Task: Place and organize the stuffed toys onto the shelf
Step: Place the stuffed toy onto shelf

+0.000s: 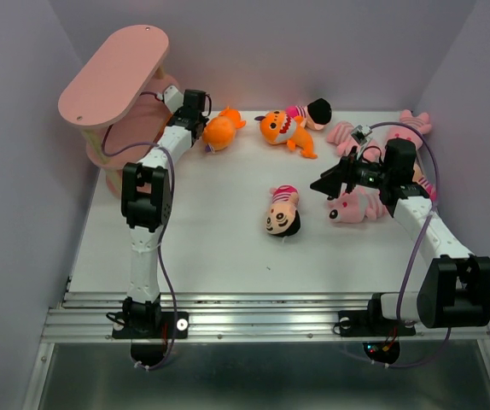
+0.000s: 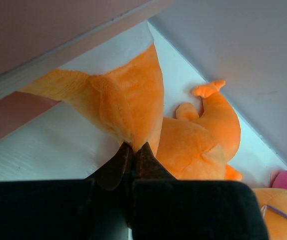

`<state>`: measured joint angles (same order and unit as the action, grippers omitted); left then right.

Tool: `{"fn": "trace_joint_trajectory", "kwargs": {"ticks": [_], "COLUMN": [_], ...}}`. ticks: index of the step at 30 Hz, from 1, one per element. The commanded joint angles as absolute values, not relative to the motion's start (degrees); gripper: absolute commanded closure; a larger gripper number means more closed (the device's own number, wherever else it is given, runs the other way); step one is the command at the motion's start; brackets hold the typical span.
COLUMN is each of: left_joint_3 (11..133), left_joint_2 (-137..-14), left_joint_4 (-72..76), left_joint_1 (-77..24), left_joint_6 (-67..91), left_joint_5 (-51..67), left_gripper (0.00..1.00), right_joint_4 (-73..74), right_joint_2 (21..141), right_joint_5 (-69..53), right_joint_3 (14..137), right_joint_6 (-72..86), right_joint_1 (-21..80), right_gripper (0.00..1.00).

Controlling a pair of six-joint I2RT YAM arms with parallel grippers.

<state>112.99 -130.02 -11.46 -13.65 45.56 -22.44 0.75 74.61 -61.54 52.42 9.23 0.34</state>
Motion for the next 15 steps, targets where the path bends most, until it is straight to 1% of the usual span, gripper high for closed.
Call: {"fn": "trace_joint_trajectory", "kwargs": {"ticks": [1, 5, 8, 11, 12, 14, 15], "left_joint_3": [117.2, 117.4, 117.4, 116.9, 116.5, 116.0, 115.3], "left_joint_2": [-130.3, -130.7, -131.0, -131.0, -130.8, -130.6, -130.2], "left_joint_4": [-10.3, -9.9, -9.8, -9.8, -9.8, -9.8, -9.8], "left_joint_1": [-12.4, -12.1, -12.0, -11.9, -11.7, -11.6, -11.5], "left_joint_6": [44.4, 44.2, 44.5, 44.8, 45.0, 45.2, 45.3], "left_joint_5": [-25.7, -26.1, -25.6, -25.3, -25.2, -25.3, -25.2], "left_gripper": [1.00, 1.00, 0.92, 0.77, 0.70, 0.63, 0.57], "right_joint_4": [-2.7, -2.8, -2.7, -2.7, -2.6, -2.7, -2.6], "right_joint_2": [74.1, 74.2, 74.3, 74.2, 74.2, 74.2, 74.1], "right_joint_5": [-62.9, -63.1, -63.2, -63.2, -63.1, -63.1, -63.1], "right_joint_3": [52.2, 52.3, 52.2, 52.4, 52.3, 52.4, 52.4], "right_joint_6": [9.1, 9.1, 9.1, 9.1, 9.1, 9.0, 9.1], "right_joint_1": [-0.2, -0.2, -0.2, -0.2, -0.2, -0.2, -0.2], "right_gripper": [0.00, 0.00, 0.00, 0.00, 0.00, 0.00, 0.00]}}
